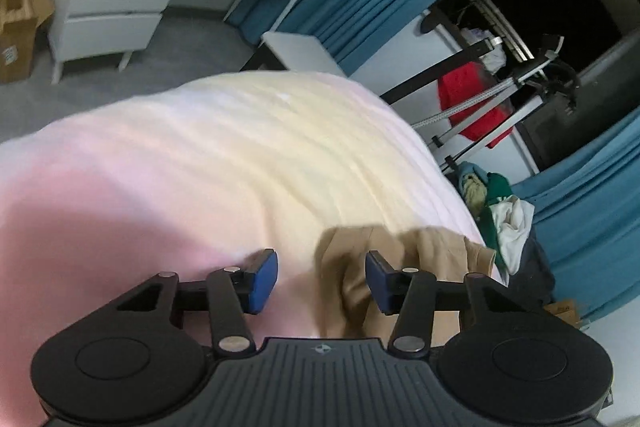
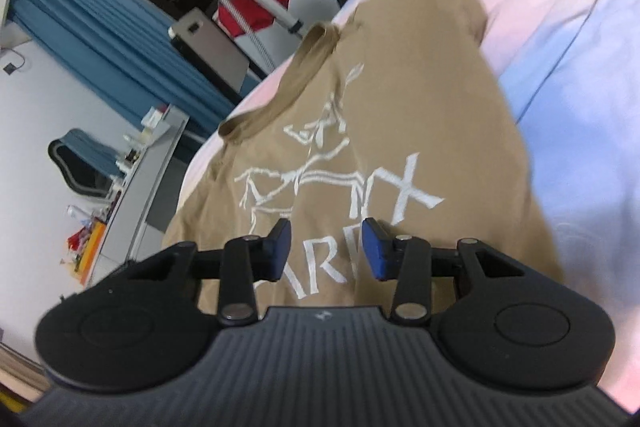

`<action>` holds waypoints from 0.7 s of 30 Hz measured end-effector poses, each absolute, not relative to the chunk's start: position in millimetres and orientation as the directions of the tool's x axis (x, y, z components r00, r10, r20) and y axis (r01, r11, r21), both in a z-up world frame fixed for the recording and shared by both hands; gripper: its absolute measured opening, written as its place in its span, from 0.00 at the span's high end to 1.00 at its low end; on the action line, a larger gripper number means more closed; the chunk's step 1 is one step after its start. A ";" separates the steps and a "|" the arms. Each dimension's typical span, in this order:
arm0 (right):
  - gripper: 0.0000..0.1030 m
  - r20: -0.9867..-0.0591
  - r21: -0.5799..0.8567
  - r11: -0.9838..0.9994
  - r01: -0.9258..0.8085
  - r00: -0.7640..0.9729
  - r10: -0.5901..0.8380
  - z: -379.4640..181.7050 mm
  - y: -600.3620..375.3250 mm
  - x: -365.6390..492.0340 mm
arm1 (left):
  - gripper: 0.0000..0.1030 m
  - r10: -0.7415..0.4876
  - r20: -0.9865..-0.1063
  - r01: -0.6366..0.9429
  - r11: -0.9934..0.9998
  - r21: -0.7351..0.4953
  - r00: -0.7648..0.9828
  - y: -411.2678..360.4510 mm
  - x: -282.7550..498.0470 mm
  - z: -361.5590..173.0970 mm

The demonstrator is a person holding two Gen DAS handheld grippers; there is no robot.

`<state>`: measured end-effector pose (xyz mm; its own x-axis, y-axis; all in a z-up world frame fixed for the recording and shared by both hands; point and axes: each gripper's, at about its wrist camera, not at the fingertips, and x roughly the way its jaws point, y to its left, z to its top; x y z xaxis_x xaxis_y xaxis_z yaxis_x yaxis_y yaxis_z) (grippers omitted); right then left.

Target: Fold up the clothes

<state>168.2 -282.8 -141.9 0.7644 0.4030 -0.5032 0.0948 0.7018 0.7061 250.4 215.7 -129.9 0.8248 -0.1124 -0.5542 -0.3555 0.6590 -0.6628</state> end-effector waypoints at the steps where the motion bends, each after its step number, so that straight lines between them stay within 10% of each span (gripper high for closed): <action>1: 0.59 -0.507 0.704 0.704 0.094 0.760 0.406 -144.6 -281.0 170.7 | 0.63 -0.119 -0.547 -0.345 0.662 -0.666 0.828 216.3 254.2 -131.4; 2: 0.59 -0.512 0.701 0.707 0.093 0.756 0.408 -147.1 -279.1 173.3 | 0.89 -0.126 -0.541 -0.334 0.665 -0.669 0.832 216.9 258.1 -133.0; 4: 0.59 -0.519 0.703 0.705 0.095 0.746 0.417 -152.0 -276.3 177.7 | 1.00 -0.154 -0.532 -0.329 0.634 -0.699 0.833 221.4 262.3 -133.6; 15: 0.59 -0.538 0.678 0.730 0.089 0.737 0.410 -157.2 -264.1 190.1 | 1.00 0.167 -0.439 -0.395 0.771 -0.500 0.883 248.3 255.0 -63.5; 21: 0.59 -0.543 0.660 0.746 0.084 0.741 0.396 -152.0 -260.4 185.9 | 0.81 0.049 -0.548 -0.463 0.602 -0.651 0.835 265.5 242.8 -97.9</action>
